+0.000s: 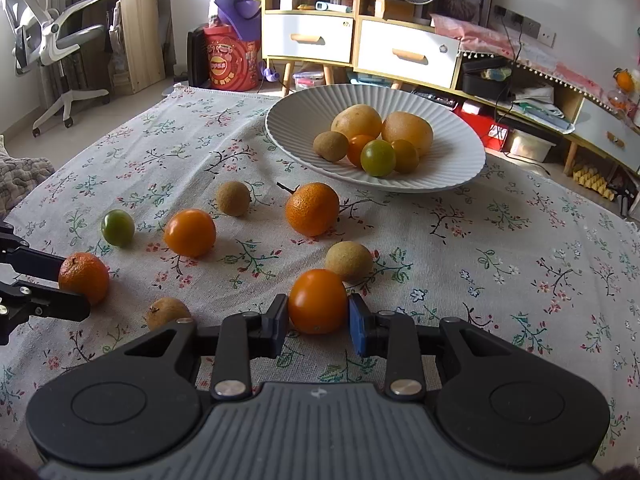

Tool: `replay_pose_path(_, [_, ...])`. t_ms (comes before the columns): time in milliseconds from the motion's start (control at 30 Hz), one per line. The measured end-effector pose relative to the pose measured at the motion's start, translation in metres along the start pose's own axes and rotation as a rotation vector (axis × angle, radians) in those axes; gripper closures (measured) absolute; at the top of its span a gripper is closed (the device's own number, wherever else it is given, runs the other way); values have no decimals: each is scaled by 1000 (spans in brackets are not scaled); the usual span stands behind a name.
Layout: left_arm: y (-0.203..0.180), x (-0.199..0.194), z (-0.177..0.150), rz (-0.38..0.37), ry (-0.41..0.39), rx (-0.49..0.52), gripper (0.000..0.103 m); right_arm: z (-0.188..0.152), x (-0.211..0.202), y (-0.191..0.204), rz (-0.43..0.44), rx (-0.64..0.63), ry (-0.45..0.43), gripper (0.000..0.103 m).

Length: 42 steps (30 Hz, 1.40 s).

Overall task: Organize fruits
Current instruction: 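Close the left tool on the mandarin while the right tool grasps the orange tomato, then carry the mandarin and orange tomato up and over the white plate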

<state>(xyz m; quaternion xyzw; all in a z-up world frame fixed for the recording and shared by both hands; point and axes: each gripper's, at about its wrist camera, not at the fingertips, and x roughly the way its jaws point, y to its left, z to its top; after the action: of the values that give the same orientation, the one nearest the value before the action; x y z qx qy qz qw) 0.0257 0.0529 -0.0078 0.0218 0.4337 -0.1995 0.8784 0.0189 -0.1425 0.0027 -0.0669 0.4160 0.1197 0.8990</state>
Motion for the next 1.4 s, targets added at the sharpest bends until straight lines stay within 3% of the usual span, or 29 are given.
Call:
replay_pose_path(433, [-2, -7, 5, -25, -33, 0, 75, 7, -10, 2, 11, 8, -11, 75])
replay_pose_path(500, [-3, -9, 7, -32, -44, 0, 80, 9, -14, 1, 15, 15, -21, 75])
replay_pose_path(567, [-4, -12, 9, -42, -60, 0, 94, 12, -17, 0, 20, 21, -31, 75])
replay_pose_path(667, [-6, -11, 12, -55, -51, 7, 97, 14, -20, -1, 27, 27, -42, 75])
replay_pose_path(833, [-12, -11, 8, -37, -51, 62, 91, 13, -19, -2, 30, 27, -28, 75])
replay_pose_path(900, [-14, -10, 6, -33, -50, 76, 80, 12, -17, -1, 32, 24, -18, 75])
replay_pose_path(967, [-16, -8, 6, -19, -50, 89, 60, 12, -16, 1, 36, 18, -10, 75])
replay_pose_path(1000, [-17, -7, 6, -12, -47, 92, 58, 12, -15, 2, 38, 14, -6, 75])
replay_pose_path(1300, [-12, 10, 6, 6, 6, 67, 59, 8, -13, 7, 46, -7, 17, 75])
replay_pose_path(1400, [-13, 10, 5, 3, 9, 72, 70, 8, -13, 8, 45, -9, 21, 75])
